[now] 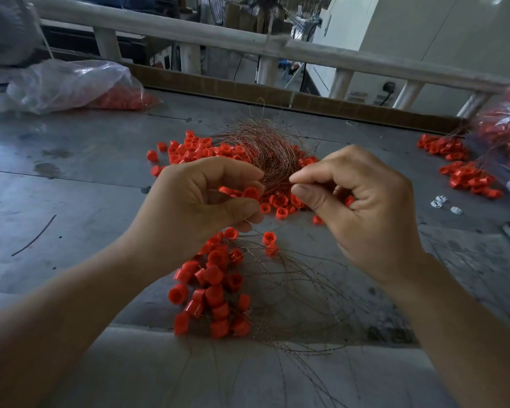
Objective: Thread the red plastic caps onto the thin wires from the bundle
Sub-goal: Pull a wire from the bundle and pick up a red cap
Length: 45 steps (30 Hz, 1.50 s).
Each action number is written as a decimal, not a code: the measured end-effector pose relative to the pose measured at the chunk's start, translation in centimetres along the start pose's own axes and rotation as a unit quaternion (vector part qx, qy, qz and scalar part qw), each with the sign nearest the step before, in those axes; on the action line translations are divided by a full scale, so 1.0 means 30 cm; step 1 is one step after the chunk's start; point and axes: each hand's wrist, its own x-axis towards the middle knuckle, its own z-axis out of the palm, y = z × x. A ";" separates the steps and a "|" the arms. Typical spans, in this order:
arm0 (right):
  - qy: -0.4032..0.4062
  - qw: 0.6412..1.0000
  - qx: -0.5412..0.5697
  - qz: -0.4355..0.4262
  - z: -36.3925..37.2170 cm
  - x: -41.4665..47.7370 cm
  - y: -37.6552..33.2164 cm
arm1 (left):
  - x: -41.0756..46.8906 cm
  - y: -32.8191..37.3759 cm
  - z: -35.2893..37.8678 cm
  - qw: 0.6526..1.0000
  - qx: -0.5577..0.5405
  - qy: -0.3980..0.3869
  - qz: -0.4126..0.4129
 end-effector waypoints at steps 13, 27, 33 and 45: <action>-0.026 0.999 0.028 0.035 -0.006 0.003 -0.011 | 0.001 0.009 0.003 0.999 -0.040 -0.021 -0.019; -0.092 0.992 0.044 0.068 0.016 -0.009 -0.021 | -0.003 0.001 -0.016 0.987 -0.125 -0.091 -0.048; -0.089 0.991 0.042 0.092 0.014 -0.009 -0.024 | -0.004 -0.005 -0.028 0.985 -0.123 -0.109 -0.054; -0.095 0.986 0.056 0.125 0.005 -0.009 -0.031 | -0.003 -0.022 -0.028 0.986 -0.113 -0.115 -0.048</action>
